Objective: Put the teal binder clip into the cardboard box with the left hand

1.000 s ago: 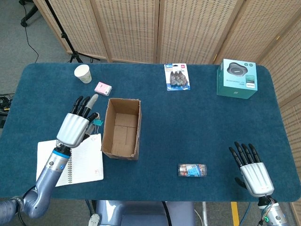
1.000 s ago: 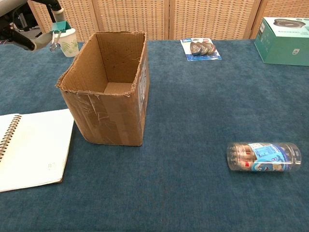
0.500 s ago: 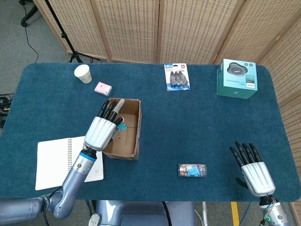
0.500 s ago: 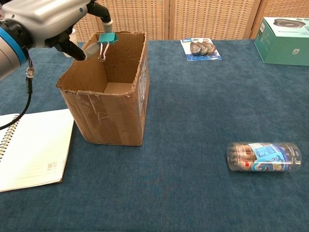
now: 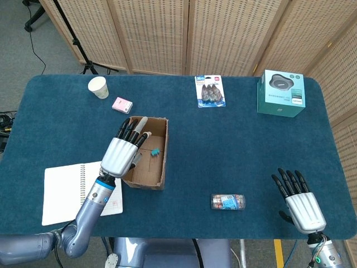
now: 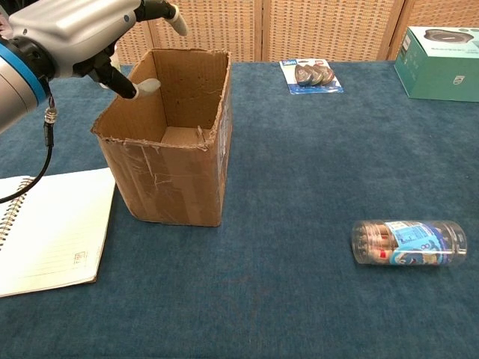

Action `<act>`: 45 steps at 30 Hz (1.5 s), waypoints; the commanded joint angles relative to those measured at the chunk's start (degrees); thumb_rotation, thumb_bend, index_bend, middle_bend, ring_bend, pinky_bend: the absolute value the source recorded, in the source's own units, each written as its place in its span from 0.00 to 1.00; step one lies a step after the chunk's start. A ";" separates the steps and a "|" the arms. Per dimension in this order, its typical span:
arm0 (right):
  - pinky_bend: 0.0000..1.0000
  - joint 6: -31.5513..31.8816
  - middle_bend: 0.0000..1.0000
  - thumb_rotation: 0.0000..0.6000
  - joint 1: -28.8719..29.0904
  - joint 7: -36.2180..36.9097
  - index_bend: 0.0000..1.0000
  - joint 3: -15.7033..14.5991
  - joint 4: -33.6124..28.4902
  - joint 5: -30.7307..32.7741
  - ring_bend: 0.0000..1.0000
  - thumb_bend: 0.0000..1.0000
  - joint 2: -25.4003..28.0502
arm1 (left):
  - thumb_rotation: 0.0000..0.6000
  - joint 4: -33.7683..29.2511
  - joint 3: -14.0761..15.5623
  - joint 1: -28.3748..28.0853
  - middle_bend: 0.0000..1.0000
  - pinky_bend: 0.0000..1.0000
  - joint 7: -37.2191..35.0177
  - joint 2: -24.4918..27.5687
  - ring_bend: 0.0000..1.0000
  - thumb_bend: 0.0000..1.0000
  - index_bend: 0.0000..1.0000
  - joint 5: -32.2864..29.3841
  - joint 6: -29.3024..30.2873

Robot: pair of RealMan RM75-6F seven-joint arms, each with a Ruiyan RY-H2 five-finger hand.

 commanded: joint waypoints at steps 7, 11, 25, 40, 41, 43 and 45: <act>0.00 0.09 0.00 1.00 -0.04 0.32 0.00 0.04 0.03 0.08 0.00 0.16 0.15 | 1.00 -1.11 0.63 1.74 0.00 0.00 -1.77 3.45 0.00 0.33 0.24 1.22 1.80; 0.00 0.00 0.00 1.00 -0.04 0.13 0.00 0.16 0.05 0.32 0.00 0.16 0.02 | 1.00 -0.87 2.08 3.98 0.00 0.00 -2.50 7.91 0.00 0.33 0.24 1.91 2.93; 0.00 -0.70 0.00 1.00 0.10 -3.08 0.00 -0.38 0.24 -0.47 0.00 0.16 -1.49 | 1.00 0.86 6.72 10.89 0.00 0.00 -12.25 19.25 0.00 0.13 0.00 3.58 4.28; 0.00 -0.01 0.00 1.00 -0.08 -2.22 0.00 -0.49 0.29 -0.93 0.00 0.16 -1.13 | 1.00 7.63 12.48 19.53 0.00 0.00 -18.90 18.06 0.00 0.13 0.00 -1.55 3.54; 0.00 -0.04 0.00 1.00 -0.07 -2.28 0.00 -0.49 0.30 -0.92 0.00 0.16 -1.16 | 1.00 8.40 12.59 19.91 0.00 0.00 -19.45 17.65 0.00 0.13 0.00 -1.35 3.88; 0.00 -0.05 0.00 1.00 -0.06 -2.45 0.00 -0.53 0.21 -1.04 0.00 0.16 -1.20 | 1.00 10.30 12.93 20.97 0.00 0.00 -21.15 16.78 0.00 0.14 0.00 -0.15 5.20; 0.00 0.04 0.00 1.00 -0.11 -2.50 0.00 -0.64 0.31 -1.25 0.00 0.16 -1.28 | 1.00 12.15 13.28 22.09 0.00 0.00 -23.04 15.84 0.00 0.14 0.00 1.62 7.10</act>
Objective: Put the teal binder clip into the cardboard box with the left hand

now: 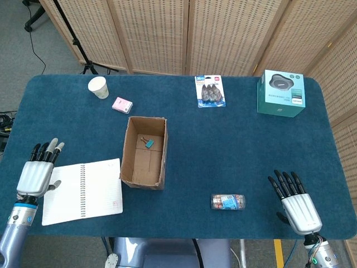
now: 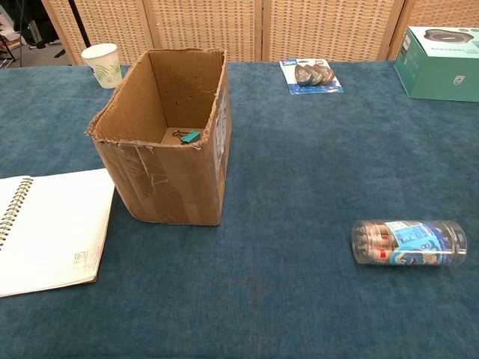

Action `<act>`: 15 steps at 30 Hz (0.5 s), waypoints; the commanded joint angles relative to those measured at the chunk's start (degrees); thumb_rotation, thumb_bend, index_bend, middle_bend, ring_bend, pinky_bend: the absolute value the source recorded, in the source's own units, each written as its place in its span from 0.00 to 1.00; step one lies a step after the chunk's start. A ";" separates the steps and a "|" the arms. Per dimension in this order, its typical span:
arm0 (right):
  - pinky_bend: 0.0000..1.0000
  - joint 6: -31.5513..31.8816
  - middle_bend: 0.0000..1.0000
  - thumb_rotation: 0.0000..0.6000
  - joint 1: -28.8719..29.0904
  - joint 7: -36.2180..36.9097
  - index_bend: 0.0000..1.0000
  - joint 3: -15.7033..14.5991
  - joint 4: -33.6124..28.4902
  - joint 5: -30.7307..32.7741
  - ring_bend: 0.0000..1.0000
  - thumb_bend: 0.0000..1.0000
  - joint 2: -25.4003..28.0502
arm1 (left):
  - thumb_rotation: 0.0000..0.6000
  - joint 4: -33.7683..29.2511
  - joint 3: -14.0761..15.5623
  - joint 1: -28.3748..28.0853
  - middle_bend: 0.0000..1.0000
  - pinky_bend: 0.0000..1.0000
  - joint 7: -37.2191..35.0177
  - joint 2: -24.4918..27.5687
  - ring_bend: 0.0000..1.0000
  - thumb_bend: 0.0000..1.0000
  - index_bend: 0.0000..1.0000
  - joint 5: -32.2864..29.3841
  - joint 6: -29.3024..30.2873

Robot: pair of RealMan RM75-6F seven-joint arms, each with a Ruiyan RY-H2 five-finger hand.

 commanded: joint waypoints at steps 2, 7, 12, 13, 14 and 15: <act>0.00 0.09 0.00 1.00 -0.01 0.07 0.00 -0.05 0.02 -0.17 0.00 0.16 -0.05 | 1.00 4.09 1.05 2.68 0.00 0.00 -3.98 -2.50 0.00 0.14 0.00 3.81 3.99; 0.00 0.03 0.00 1.00 0.01 0.46 0.00 -0.06 -0.09 -0.10 0.00 0.16 0.14 | 1.00 5.88 1.88 3.47 0.00 0.00 -5.29 -3.31 0.00 0.14 0.00 7.86 6.02; 0.00 0.52 0.00 1.00 -0.11 1.42 0.00 0.01 -0.09 -0.18 0.00 0.16 0.40 | 1.00 6.72 1.97 3.48 0.00 0.00 -4.99 -3.86 0.00 0.14 0.00 8.50 4.81; 0.00 0.42 0.00 1.00 -0.05 1.46 0.00 0.03 -0.09 -0.16 0.00 0.16 0.38 | 1.00 6.76 1.91 3.50 0.00 0.00 -5.15 -3.88 0.00 0.15 0.00 8.67 4.75; 0.00 0.28 0.00 1.00 0.00 1.35 0.00 0.04 -0.09 -0.13 0.00 0.16 0.35 | 1.00 6.83 1.79 3.54 0.00 0.00 -5.35 -3.91 0.00 0.15 0.00 8.84 4.80; 0.00 0.14 0.00 1.00 0.06 1.16 0.00 0.04 -0.10 -0.12 0.00 0.16 0.29 | 1.00 6.92 1.65 3.56 0.00 0.00 -5.58 -3.94 0.00 0.14 0.00 8.93 4.76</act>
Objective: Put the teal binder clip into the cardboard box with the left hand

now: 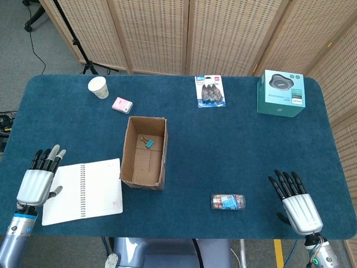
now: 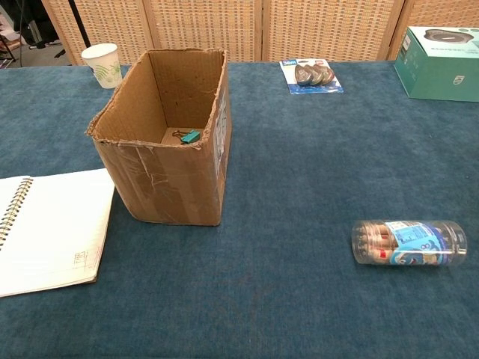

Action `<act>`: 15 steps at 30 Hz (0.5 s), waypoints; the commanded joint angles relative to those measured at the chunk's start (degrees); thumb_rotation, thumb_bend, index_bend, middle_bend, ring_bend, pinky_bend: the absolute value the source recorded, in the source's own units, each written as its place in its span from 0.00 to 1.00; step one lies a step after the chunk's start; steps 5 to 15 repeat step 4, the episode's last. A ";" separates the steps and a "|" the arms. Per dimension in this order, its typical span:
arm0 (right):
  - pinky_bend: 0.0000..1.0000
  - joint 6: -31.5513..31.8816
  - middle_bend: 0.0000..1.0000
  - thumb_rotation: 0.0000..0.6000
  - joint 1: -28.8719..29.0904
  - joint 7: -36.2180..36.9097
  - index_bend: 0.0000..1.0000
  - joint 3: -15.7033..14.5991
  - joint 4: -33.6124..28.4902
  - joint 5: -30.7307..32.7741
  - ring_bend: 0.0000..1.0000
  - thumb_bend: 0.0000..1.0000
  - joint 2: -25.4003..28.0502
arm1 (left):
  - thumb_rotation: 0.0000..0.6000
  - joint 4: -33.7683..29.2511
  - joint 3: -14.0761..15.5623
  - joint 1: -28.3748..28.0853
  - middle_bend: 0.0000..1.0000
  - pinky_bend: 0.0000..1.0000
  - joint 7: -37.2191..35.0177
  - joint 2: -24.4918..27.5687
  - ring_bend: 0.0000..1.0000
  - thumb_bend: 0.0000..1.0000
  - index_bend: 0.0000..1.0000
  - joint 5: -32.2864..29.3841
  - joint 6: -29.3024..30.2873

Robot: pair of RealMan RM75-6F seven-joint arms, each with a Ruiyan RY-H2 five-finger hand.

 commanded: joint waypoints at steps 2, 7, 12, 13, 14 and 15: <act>0.00 -0.48 0.00 1.00 0.17 -0.67 0.00 -0.05 0.07 0.01 0.00 0.16 -0.26 | 1.00 0.22 -0.46 0.08 0.00 0.00 -0.94 -0.07 0.00 0.15 0.00 0.26 -0.28; 0.00 -0.59 0.00 1.00 0.18 -0.90 0.00 -0.11 0.07 -0.02 0.00 0.16 -0.36 | 1.00 0.45 -0.73 0.06 0.00 0.00 -1.37 -0.15 0.00 0.15 0.00 0.46 -0.48; 0.00 -0.59 0.00 1.00 0.18 -0.90 0.00 -0.11 0.07 -0.02 0.00 0.16 -0.36 | 1.00 0.45 -0.73 0.06 0.00 0.00 -1.37 -0.15 0.00 0.15 0.00 0.46 -0.48; 0.00 -0.59 0.00 1.00 0.18 -0.90 0.00 -0.11 0.07 -0.02 0.00 0.16 -0.36 | 1.00 0.45 -0.73 0.06 0.00 0.00 -1.37 -0.15 0.00 0.15 0.00 0.46 -0.48; 0.00 -0.59 0.00 1.00 0.18 -0.90 0.00 -0.11 0.07 -0.02 0.00 0.16 -0.36 | 1.00 0.45 -0.73 0.06 0.00 0.00 -1.37 -0.15 0.00 0.15 0.00 0.46 -0.48; 0.00 -0.59 0.00 1.00 0.18 -0.90 0.00 -0.11 0.07 -0.02 0.00 0.16 -0.36 | 1.00 0.45 -0.73 0.06 0.00 0.00 -1.37 -0.15 0.00 0.15 0.00 0.46 -0.48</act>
